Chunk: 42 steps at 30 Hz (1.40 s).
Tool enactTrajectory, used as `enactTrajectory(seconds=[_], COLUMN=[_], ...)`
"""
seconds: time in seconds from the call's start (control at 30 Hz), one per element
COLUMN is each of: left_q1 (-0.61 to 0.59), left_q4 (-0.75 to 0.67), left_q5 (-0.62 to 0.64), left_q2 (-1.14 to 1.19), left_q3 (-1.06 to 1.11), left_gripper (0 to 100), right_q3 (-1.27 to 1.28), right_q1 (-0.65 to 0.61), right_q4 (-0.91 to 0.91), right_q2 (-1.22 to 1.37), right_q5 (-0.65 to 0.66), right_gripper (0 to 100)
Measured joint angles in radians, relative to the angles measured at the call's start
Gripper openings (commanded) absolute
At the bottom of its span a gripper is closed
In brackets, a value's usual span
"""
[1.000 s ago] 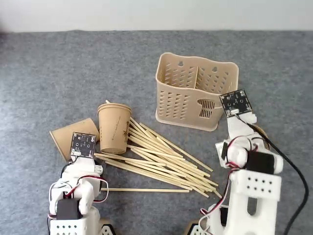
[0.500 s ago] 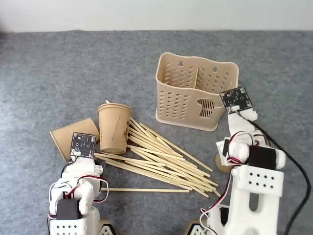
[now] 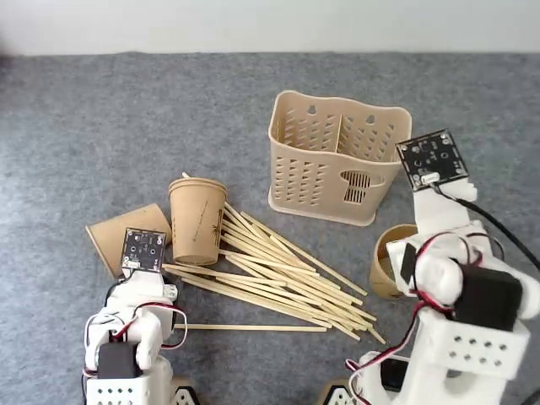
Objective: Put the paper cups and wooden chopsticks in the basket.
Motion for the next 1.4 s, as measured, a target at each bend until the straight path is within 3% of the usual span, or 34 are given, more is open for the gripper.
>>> enactTrajectory(seconds=[0.2, 0.5, 0.6, 0.73, 0.83, 1.0, 1.3, 1.4], left_q1=[0.000, 0.000, 0.000, 0.008, 0.018, 0.014, -0.192, -0.255], left_q4=[0.000, 0.000, 0.000, 0.000, 0.000, 0.005, 0.000, -0.031], left_q5=[0.000, 0.000, 0.000, 0.000, -0.003, -0.005, -0.005, -0.005], left_q2=[0.000, 0.000, 0.000, 0.000, 0.000, 0.000, 0.000, 0.000], left_q3=[0.000, 0.000, 0.000, 0.000, 0.000, -0.037, -0.249, -0.259], left_gripper=[1, 1, 1, 1, 1, 1, 2, 12], right_q3=[0.020, 0.304, 0.368, 0.393, 0.394, 0.396, 0.411, 0.411], right_q1=[0.058, 0.199, 0.235, 0.242, 0.245, 0.244, 0.244, 0.244], right_q4=[0.000, 0.002, 0.002, 0.002, 0.002, 0.002, 0.002, 0.002], right_q2=[-0.226, -0.559, -0.575, -0.614, -0.644, -0.694, -0.697, -0.697], right_q5=[0.000, 0.000, 0.000, 0.000, 0.000, 0.000, 0.002, 0.002], right_gripper=[30.6, 30.3, 22.4, 0.0, 5.0, 1.3, 0.9, 0.9])
